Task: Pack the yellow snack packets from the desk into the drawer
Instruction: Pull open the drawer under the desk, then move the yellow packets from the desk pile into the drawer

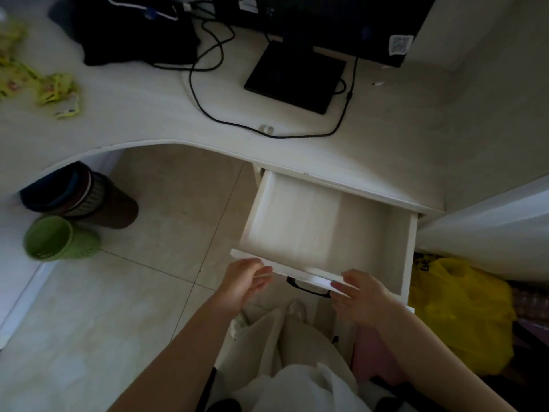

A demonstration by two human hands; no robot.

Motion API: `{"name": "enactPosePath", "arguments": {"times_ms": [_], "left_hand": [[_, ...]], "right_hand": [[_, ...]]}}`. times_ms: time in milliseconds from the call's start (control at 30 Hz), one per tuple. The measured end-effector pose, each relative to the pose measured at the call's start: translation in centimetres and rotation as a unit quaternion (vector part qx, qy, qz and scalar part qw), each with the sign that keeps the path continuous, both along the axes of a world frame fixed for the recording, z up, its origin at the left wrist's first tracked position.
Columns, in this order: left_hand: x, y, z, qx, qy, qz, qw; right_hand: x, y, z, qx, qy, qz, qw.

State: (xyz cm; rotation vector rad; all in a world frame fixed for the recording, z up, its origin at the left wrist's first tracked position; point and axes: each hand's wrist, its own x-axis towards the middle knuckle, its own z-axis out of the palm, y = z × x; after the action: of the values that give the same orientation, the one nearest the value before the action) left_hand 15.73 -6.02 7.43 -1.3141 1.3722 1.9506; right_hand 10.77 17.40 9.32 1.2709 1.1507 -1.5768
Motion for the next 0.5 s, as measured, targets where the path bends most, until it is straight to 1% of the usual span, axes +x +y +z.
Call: {"name": "enactPosePath", "arguments": {"times_ms": [100,200,233,300,333,400,500], "left_hand": [[0.4,-2.4,1.8,-0.075,0.041,-0.004,0.996],[1.5,-5.8,2.5,-0.204,0.081,-0.049,0.974],[2.0,-7.3,2.6,-0.254,0.089,-0.076,0.960],[2.9,-10.5,2.8,-0.348,0.084,-0.126,0.925],[3.3,-12.2,3.0,-0.380,0.077,-0.140,0.911],[4.1,-15.7,3.6,-0.413,0.059,-0.152,0.896],[5.1,-20.9,4.5,-0.451,0.038,-0.154,0.879]], "right_hand": [[-0.8,-4.3,1.3,0.038,0.071,0.102,0.991],[-0.9,-9.5,1.7,0.111,0.139,0.221,0.959],[-1.0,-11.4,1.6,0.140,0.168,0.277,0.936],[-1.1,-15.2,1.5,0.183,0.230,0.396,0.870],[-1.1,-17.2,2.0,0.194,0.259,0.443,0.836],[-1.0,-21.3,3.2,0.197,0.310,0.497,0.786],[-1.0,-27.5,4.2,0.196,0.354,0.547,0.733]]}}
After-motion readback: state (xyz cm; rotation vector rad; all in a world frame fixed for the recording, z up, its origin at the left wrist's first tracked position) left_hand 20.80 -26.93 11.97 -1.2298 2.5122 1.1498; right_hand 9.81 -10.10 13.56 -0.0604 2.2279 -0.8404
